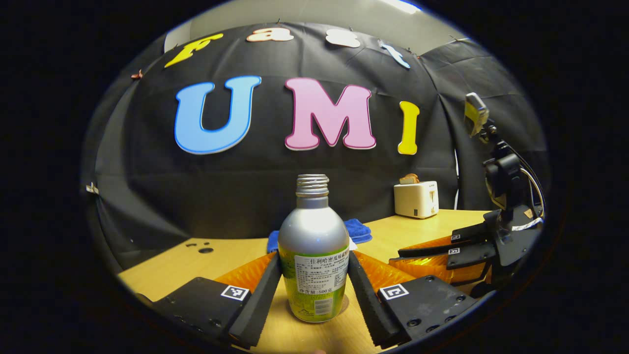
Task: Open the teacup lid with one hand, grasp the water bottle and pour water into the teacup with the other hand; after pouring, place the water bottle on the coaster and then close the teacup lid.
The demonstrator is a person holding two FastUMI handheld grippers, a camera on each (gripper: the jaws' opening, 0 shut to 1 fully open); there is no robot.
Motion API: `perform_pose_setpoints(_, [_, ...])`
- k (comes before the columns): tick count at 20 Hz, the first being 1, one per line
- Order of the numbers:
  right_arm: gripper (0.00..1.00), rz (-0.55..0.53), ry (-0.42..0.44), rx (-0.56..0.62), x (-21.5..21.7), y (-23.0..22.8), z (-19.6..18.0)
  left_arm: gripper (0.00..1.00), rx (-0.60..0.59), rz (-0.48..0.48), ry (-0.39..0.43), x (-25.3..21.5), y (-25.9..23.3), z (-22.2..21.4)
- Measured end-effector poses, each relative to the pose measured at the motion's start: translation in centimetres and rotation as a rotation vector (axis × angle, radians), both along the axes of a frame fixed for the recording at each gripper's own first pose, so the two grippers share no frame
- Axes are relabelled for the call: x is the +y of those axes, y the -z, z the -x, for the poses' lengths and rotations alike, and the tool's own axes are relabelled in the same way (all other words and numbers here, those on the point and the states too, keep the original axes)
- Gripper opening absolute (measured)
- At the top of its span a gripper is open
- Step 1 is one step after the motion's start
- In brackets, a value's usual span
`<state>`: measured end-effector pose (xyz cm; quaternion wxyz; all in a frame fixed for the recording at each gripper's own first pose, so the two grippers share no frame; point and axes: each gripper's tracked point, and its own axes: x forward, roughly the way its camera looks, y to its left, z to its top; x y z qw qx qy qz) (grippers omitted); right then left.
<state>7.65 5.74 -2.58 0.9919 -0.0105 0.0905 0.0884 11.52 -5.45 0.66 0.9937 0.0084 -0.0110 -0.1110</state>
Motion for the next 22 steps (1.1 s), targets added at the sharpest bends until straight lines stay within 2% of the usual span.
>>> perform_pose_setpoints(1, [0.33, -0.003, 0.002, 0.002, -0.1, 0.0, 0.0, 0.82, 0.023, 0.026, -0.008, 0.4, 0.5, -0.4])
perform_pose_setpoints(2, [0.28, -0.008, 0.004, 0.002, -0.2, 0.0, 0.0, 0.82, 0.011, 0.040, -0.014, 0.6, 0.1, -0.7])
perform_pose_setpoints(5, [0.29, -0.010, 0.002, 0.000, -0.1, -0.2, 0.1, 0.83, 0.024, 0.022, -0.008, 0.2, 0.9, -1.2])
perform_pose_setpoints(7, [0.29, -0.008, 0.002, 0.001, -0.1, -0.1, 0.2, 0.85, 0.033, 0.014, -0.033, 0.5, 0.9, -1.5])
perform_pose_setpoints(9, [0.28, -0.010, 0.003, 0.001, -0.1, -0.1, 0.1, 0.98, 0.027, 0.048, -0.044, 0.7, 0.6, -0.7])
perform_pose_setpoints(11, [0.28, -0.008, 0.004, 0.000, 0.0, -0.2, 0.1, 0.97, 0.037, 0.065, -0.052, 1.1, 0.8, 0.4])
perform_pose_setpoints(12, [0.33, -0.006, 0.004, 0.000, 0.0, -0.2, 0.1, 0.97, 0.045, 0.066, -0.062, 1.5, 0.9, 1.0])
perform_pose_setpoints(13, [0.28, -0.005, 0.005, 0.000, -0.1, -0.1, 0.0, 0.97, 0.054, 0.070, -0.071, 1.8, 1.1, 1.7])
perform_pose_setpoints(14, [0.33, -0.007, 0.007, 0.002, -0.2, -0.1, 0.0, 0.98, 0.061, 0.074, -0.079, 2.2, 1.2, 2.5])
perform_pose_setpoints(15, [0.33, -0.011, 0.009, 0.005, -0.2, -0.1, 0.0, 0.98, 0.062, 0.077, -0.085, 2.5, 1.3, 3.3])
perform_pose_setpoints(16, [0.28, -0.015, 0.010, 0.012, -0.2, 0.0, -0.1, 0.98, 0.059, 0.074, -0.090, 2.8, 1.2, 4.0])
perform_pose_setpoints(20, [0.29, -0.010, 0.000, 0.034, 0.0, 0.3, -0.1, 0.98, 0.022, 0.021, -0.137, 4.2, 1.0, 6.7])
perform_pose_setpoints(21, [0.25, -0.005, 0.002, 0.038, 0.0, 0.4, -0.1, 0.98, 0.014, 0.023, -0.139, 4.1, 0.8, 7.1])
perform_pose_setpoints(22, [0.32, -0.002, 0.006, 0.041, -0.1, 0.4, -0.1, 0.98, 0.013, 0.022, -0.139, 3.9, 0.9, 7.6])
